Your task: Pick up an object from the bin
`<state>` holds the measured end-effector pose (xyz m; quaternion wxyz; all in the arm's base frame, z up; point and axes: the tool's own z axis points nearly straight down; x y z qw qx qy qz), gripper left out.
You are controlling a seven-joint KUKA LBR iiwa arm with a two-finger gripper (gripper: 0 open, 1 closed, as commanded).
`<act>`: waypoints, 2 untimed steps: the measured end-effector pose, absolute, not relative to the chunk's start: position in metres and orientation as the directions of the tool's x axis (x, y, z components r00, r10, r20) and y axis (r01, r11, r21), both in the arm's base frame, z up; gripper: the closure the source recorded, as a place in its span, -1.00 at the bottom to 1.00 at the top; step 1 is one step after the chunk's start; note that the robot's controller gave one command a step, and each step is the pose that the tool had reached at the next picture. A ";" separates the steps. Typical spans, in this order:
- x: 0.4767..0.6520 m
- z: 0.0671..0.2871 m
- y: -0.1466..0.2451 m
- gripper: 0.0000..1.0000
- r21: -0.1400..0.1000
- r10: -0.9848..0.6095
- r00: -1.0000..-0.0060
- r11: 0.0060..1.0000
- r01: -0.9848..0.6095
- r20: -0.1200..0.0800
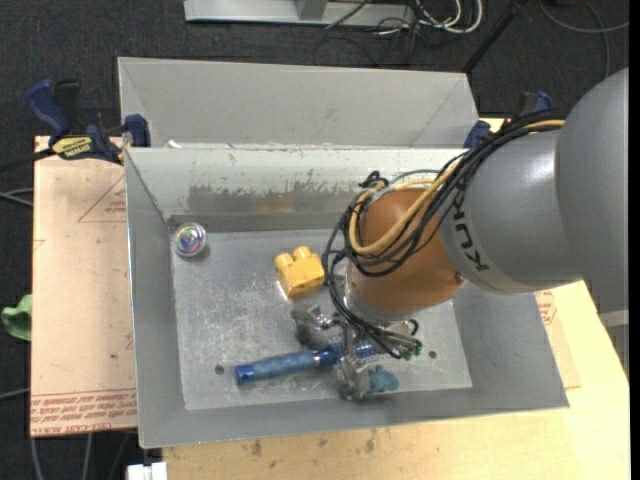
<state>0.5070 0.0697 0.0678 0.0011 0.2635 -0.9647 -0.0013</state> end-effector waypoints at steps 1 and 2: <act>0.508 0.070 0.069 1.00 0.002 -0.505 -0.863 0.863 -0.505 -0.001; 0.523 0.207 0.100 1.00 -0.002 -0.513 -0.858 0.858 -0.513 -0.011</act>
Offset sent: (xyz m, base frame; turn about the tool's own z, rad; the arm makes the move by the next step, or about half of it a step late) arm 0.0000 0.0000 0.0000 0.0000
